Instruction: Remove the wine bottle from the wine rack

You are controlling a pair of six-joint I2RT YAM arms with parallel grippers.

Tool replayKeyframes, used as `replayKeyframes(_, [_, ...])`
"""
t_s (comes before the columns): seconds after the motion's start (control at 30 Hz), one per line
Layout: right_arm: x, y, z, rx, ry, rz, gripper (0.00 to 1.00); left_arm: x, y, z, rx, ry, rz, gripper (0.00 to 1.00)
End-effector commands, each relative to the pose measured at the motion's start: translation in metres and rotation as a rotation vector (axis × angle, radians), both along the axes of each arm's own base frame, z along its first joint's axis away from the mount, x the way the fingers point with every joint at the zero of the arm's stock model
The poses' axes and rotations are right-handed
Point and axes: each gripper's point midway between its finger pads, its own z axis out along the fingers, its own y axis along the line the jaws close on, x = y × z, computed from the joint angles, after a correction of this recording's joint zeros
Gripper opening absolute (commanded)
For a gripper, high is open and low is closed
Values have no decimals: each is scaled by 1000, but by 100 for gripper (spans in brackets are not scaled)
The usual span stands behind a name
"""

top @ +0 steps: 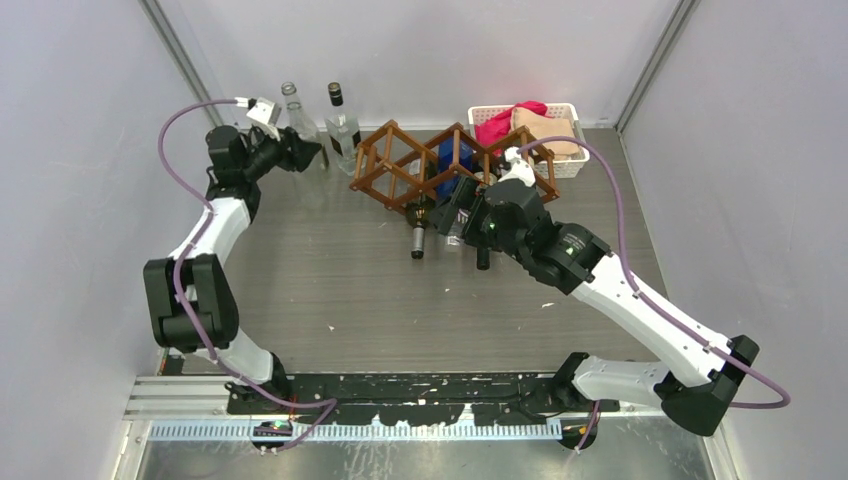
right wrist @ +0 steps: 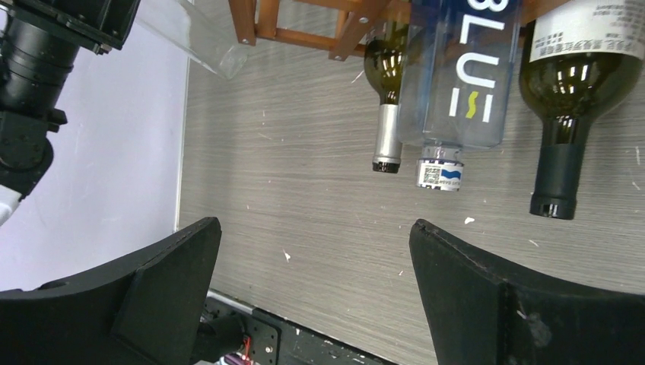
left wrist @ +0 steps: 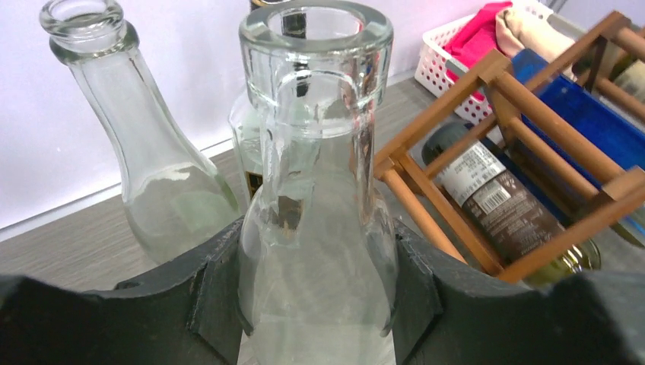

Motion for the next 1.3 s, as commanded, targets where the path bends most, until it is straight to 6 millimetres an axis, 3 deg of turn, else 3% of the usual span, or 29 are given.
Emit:
replayKeyframes(0.0, [11, -15, 21, 40, -76, -86, 100, 21, -7, 72, -102, -236, -6, 0])
replayKeyframes(0.43, [24, -20, 10, 34, -67, -141, 100, 51, -47, 34, -71, -295, -108, 0])
replayKeyframes(0.97, [29, -25, 9, 51, -67, -175, 100, 61, -48, -6, -8, -382, -125, 0])
replayKeyframes(1.27, [28, -30, 10, 58, -71, -191, 100, 53, -49, -28, 2, -366, -131, 5])
